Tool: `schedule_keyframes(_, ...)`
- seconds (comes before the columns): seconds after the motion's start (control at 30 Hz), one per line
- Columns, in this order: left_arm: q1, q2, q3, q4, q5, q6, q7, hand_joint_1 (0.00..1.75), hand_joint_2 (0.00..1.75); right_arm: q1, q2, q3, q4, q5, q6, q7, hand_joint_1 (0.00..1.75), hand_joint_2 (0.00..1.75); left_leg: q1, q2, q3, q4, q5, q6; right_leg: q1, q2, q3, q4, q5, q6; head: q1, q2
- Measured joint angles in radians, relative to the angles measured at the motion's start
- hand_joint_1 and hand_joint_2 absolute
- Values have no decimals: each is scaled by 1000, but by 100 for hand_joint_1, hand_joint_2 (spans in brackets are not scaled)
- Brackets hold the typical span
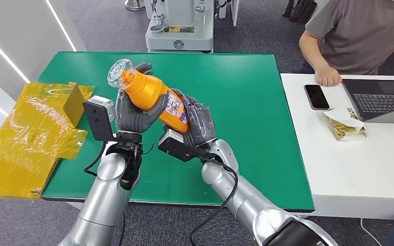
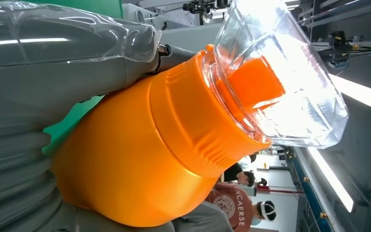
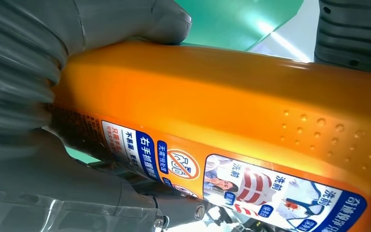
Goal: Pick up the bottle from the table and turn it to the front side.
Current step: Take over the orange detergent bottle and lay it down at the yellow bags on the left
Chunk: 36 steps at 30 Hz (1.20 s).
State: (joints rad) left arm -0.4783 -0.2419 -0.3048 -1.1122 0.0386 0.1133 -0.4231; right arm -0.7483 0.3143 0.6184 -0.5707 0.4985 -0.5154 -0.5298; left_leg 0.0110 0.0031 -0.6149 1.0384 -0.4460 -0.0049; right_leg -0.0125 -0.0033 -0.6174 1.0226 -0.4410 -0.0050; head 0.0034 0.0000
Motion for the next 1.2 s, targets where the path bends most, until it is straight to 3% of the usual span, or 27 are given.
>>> schedule_keyframes(0.8,-1,1,2,9,2,1,-10,175,175,6,3,4,1,-4,-12,-5,175,175,0,0,0,0,0,0,0,0,0,0,0,0,0,0)
schedule_keyframes(0.93,-1,1,2,9,3,1,-11,175,175,6,3,4,1,-4,-24,-9,2,175,0,0,0,0,0,0,0,0,0,0,0,0,0,0)
schedule_keyframes(1.2,-1,1,2,10,3,3,-10,175,175,7,3,6,-3,-14,-43,-4,0,175,0,0,0,0,0,0,0,0,0,0,0,0,0,0)
